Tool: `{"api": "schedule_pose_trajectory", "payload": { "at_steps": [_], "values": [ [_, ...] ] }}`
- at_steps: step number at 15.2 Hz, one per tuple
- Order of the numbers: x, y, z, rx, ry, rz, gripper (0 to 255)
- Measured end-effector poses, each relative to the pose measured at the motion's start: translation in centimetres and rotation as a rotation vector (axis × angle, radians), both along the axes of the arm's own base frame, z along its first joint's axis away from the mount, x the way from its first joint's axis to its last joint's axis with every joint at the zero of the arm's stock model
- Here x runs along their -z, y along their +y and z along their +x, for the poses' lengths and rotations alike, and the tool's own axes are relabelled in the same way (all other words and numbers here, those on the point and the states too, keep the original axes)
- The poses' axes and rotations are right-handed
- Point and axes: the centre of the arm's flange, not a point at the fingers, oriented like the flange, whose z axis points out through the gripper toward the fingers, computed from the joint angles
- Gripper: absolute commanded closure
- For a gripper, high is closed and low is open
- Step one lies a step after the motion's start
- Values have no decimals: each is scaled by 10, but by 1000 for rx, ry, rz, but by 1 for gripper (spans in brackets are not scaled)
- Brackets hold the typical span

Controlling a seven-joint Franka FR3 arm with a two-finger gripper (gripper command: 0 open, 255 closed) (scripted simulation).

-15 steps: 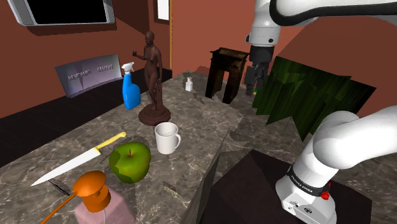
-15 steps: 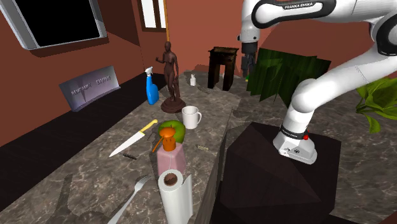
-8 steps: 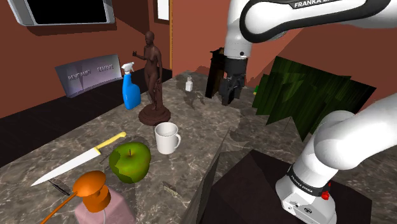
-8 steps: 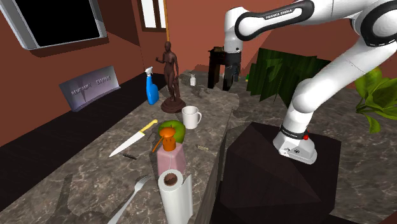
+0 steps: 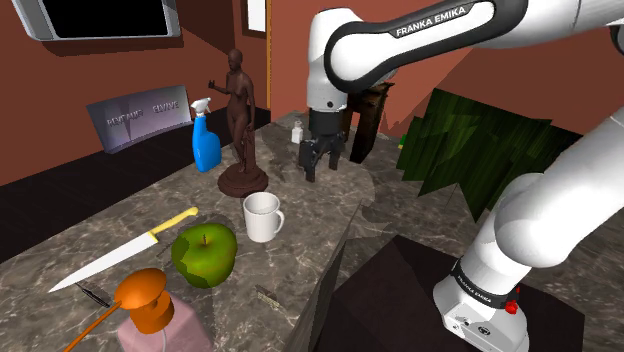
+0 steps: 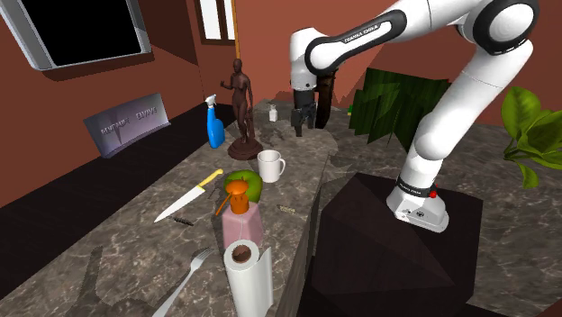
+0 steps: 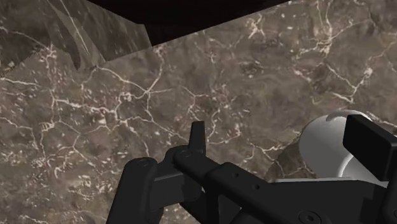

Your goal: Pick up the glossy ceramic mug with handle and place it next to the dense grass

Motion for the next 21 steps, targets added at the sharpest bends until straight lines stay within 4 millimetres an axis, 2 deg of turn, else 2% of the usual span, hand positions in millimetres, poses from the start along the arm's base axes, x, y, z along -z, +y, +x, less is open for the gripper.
{"api": "schedule_pose_trajectory", "payload": {
  "at_steps": [3, 8, 10, 17, 21],
  "values": [
    [16, 24, 18, 0, -2, 4, 0],
    [46, 77, 57, 1, -5, 11, 0],
    [57, 88, 67, 1, -5, 13, 0],
    [94, 94, 64, 1, -5, 14, 0],
    [98, 95, 64, 1, -6, 14, 0]
  ]
}}
